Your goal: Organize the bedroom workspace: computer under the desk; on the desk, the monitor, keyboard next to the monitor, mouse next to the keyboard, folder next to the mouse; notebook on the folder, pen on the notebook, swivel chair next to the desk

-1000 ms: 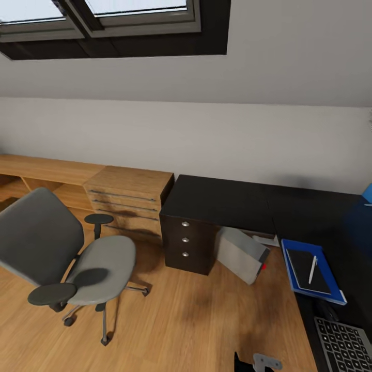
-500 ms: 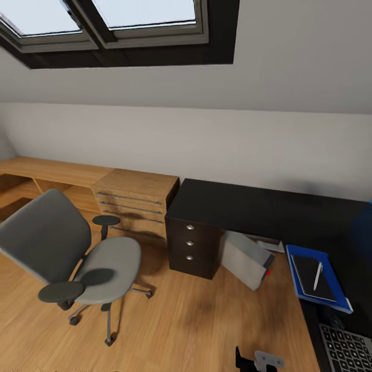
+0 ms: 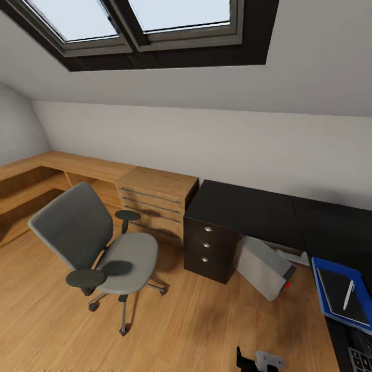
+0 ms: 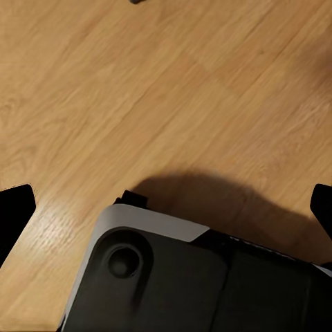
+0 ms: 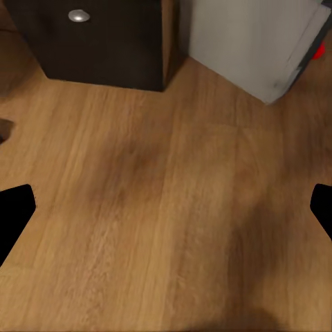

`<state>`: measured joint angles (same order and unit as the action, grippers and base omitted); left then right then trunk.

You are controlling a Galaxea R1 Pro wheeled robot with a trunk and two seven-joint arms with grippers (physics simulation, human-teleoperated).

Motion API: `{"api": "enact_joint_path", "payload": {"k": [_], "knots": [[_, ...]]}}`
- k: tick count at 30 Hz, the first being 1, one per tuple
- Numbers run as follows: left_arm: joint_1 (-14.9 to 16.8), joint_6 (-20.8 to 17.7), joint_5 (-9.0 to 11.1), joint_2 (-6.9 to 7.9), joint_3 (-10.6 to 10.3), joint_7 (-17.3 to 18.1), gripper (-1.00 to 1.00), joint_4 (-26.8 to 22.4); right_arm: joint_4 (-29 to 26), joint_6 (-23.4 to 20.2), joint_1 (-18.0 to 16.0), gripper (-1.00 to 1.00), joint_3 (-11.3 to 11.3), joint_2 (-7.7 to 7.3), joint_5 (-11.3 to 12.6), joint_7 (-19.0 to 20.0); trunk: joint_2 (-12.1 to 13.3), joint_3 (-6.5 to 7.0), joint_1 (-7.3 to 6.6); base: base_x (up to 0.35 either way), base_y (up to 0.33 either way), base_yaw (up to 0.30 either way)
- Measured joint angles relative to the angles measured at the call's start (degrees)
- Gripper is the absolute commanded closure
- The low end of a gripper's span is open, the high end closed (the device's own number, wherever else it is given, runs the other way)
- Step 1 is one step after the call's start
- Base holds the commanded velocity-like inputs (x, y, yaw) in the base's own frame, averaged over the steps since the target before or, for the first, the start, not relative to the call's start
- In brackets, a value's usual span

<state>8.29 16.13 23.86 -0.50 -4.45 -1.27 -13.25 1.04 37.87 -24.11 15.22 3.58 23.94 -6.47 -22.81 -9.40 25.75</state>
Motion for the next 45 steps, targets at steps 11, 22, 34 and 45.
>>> {"api": "enact_joint_path", "payload": {"k": [11, 22, 34, 45], "knots": [[0.0, 0.04, 0.1, 0.11, 0.04, 0.05, -1.0, 0.19, 0.0, -0.01, 0.0, -1.0, 0.01, 0.0, -0.01, -1.16, 0.0, 0.01, 0.0, 0.0, 0.0, 0.286], [0.0, -0.07, 0.0, -0.02, -0.41, 0.05, -1.0, 0.26, 0.0, -0.04, 0.0, -1.0, 0.07, 0.15, -0.09, -3.04, 0.0, 0.01, 0.0, 0.0, 0.0, 0.288], [-0.01, -0.58, 0.02, -0.11, -0.48, -0.29, -1.0, 2.6, 0.0, -0.06, 0.0, -1.0, -0.02, 0.17, -0.06, -3.55, 0.0, 0.0, 0.0, 0.0, 0.0, 0.289], [0.0, -0.59, 0.01, -0.25, -0.39, -0.21, -1.0, 6.76, 0.0, -0.07, 0.0, -1.0, -0.08, 0.09, 0.14, -3.56, 0.0, 0.01, 0.0, 0.0, 0.0, 0.292]]}}
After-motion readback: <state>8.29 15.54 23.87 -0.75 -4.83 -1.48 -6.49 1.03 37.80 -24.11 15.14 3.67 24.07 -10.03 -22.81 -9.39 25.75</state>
